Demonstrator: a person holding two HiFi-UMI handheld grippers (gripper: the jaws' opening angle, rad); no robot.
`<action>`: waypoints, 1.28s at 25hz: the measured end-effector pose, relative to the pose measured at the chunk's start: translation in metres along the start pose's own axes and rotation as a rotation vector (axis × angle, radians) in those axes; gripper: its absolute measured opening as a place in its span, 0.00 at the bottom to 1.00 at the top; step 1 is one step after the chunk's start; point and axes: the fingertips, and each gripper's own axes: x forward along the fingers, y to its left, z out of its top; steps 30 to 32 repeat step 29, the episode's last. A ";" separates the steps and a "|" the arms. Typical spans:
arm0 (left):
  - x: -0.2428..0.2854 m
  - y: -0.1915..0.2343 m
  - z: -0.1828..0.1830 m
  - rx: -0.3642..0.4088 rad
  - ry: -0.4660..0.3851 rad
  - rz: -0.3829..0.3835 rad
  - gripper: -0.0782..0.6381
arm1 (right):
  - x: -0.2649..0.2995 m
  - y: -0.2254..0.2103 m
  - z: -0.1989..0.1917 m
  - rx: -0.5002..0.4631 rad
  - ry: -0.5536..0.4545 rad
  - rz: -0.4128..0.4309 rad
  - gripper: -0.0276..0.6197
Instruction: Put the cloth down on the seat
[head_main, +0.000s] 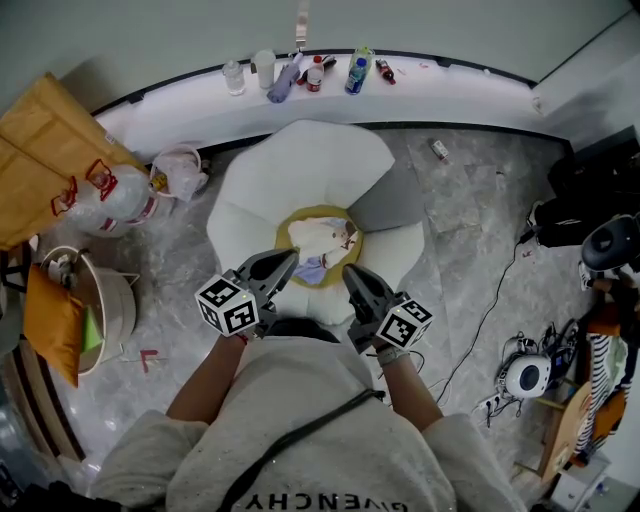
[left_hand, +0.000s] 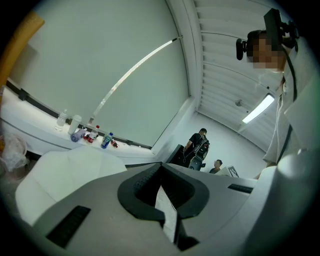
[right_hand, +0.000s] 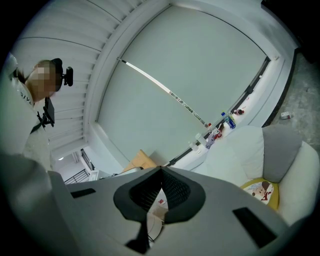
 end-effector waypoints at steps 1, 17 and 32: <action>0.000 0.001 -0.001 -0.002 0.001 0.001 0.13 | 0.000 -0.001 -0.001 -0.004 0.003 0.001 0.07; -0.007 0.008 -0.012 -0.023 0.012 0.019 0.13 | 0.003 -0.006 -0.010 0.002 0.019 -0.007 0.07; -0.005 0.021 -0.009 -0.034 0.012 0.028 0.13 | 0.009 -0.016 -0.013 0.036 0.014 -0.032 0.07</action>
